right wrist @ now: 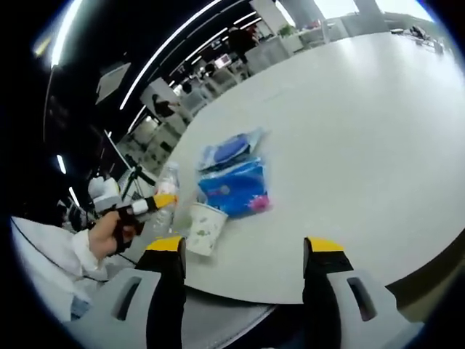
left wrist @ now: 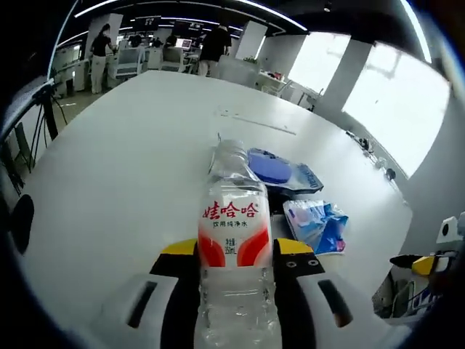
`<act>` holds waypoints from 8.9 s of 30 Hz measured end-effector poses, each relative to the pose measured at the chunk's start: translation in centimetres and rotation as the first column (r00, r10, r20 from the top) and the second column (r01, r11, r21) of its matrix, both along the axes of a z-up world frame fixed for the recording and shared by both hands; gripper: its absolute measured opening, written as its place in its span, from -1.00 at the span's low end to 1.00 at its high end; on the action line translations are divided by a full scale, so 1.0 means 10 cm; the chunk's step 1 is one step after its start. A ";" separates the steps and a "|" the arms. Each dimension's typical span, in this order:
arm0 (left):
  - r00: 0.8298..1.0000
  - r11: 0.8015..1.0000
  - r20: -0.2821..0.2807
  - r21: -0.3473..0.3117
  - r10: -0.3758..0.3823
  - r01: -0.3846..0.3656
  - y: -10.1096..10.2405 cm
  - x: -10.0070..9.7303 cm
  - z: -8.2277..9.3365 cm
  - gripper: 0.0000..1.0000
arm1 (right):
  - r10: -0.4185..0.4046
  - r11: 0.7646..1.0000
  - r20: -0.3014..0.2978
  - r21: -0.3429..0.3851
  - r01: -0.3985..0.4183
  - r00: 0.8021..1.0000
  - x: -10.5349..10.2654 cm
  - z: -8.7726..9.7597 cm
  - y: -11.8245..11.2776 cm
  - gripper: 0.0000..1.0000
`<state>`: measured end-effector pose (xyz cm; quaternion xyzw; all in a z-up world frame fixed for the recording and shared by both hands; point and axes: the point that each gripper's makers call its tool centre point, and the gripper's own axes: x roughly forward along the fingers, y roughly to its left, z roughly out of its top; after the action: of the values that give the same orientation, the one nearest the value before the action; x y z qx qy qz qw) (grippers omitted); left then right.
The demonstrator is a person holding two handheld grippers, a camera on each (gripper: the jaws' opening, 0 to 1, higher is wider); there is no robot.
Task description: Arrange the tabletop items into an orderly group along one side of the table until the central work area is clear of visible clutter.
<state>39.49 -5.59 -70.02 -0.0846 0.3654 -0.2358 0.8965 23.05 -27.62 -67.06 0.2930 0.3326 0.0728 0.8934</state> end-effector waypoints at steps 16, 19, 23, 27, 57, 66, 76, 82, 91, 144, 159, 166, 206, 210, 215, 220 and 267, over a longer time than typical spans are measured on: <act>0.986 0.989 0.162 -0.142 -0.028 0.051 -0.11 -0.22 0.56 -0.23 | 0.060 0.997 0.108 0.045 -0.065 0.992 0.33 0.39 0.25 0.28; 0.983 0.984 0.182 -0.164 -0.036 0.066 -0.15 -0.29 0.66 -0.23 | 0.066 0.995 0.137 0.066 -0.076 0.988 0.42 0.52 0.30 0.28; 0.975 0.980 0.216 -0.177 -0.050 0.090 -0.18 -0.32 0.77 -0.23 | 0.085 0.992 0.165 0.082 -0.100 0.983 0.56 0.69 0.38 0.28; 0.963 0.978 0.259 -0.169 -0.077 0.124 -0.20 -0.38 0.90 -0.23 | 0.114 0.986 0.199 0.098 -0.136 0.973 0.70 0.86 0.51 0.28; 0.875 0.958 0.430 -0.073 -0.222 0.279 -0.36 -0.78 1.33 -0.22 | 0.253 0.919 0.339 0.207 -0.334 0.906 1.31 1.56 1.61 0.26; 0.866 0.956 0.443 -0.062 -0.232 0.287 -0.30 -0.83 1.35 -0.21 | 0.323 0.897 0.366 0.176 -0.406 0.873 1.36 1.57 1.88 -0.10; 0.866 0.957 0.436 -0.033 -0.246 0.288 -0.21 -0.87 1.32 -0.20 | 0.329 0.878 0.387 0.209 -0.430 0.861 1.36 1.61 2.00 -0.57; 0.877 0.960 0.407 -0.004 -0.255 0.281 -0.19 -0.87 1.24 -0.15 | 0.440 0.845 0.411 0.111 -0.523 0.798 1.28 1.64 2.14 -0.59; 0.872 0.970 0.438 -0.003 -0.218 0.243 -0.04 -0.86 1.28 0.27 | 0.518 0.797 0.440 0.063 -0.601 0.733 1.21 1.68 2.28 -0.60; 0.885 0.957 0.409 0.265 -0.222 0.118 0.56 -0.90 0.36 0.80 | 0.823 0.501 0.473 -0.341 -0.796 0.315 2.33 1.36 2.74 -0.58; 0.899 0.945 0.369 0.303 -0.237 0.125 0.64 -0.92 0.24 0.67 | 0.817 0.510 0.496 -0.379 -0.772 0.295 3.20 1.26 2.79 -0.58; 0.899 0.946 0.371 0.299 -0.234 0.122 0.65 -0.92 0.25 0.67 | 0.833 0.493 0.480 -0.423 -0.760 0.274 3.53 1.14 2.77 -0.58; 0.909 0.926 0.324 0.348 -0.263 0.144 0.72 -0.96 0.15 0.42 | 0.883 0.354 0.457 -0.494 -0.794 0.110 3.90 0.64 2.56 -0.56; 0.908 0.923 0.320 0.354 -0.269 0.149 0.72 -0.96 0.14 0.40 | 0.878 0.371 0.461 -0.490 -0.789 0.127 3.91 0.65 2.57 -0.56; 0.907 0.922 0.323 0.359 -0.269 0.146 0.72 -0.95 0.14 0.41 | 0.876 0.383 0.459 -0.482 -0.788 0.145 3.92 0.65 2.59 -0.55; 0.909 0.921 0.319 0.362 -0.270 0.147 0.72 -0.95 0.13 0.40 | 0.857 0.431 0.466 -0.412 -0.803 0.220 3.94 0.66 2.58 -0.44; 0.902 0.909 0.310 0.379 -0.301 0.173 0.70 -0.97 0.16 0.38 | 0.707 0.706 0.148 -0.201 -0.679 0.692 2.80 0.48 1.46 0.75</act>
<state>29.78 1.41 -68.45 0.1632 0.2371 -0.2889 0.9130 51.09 -13.05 -62.28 0.0770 0.3246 0.4138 0.8471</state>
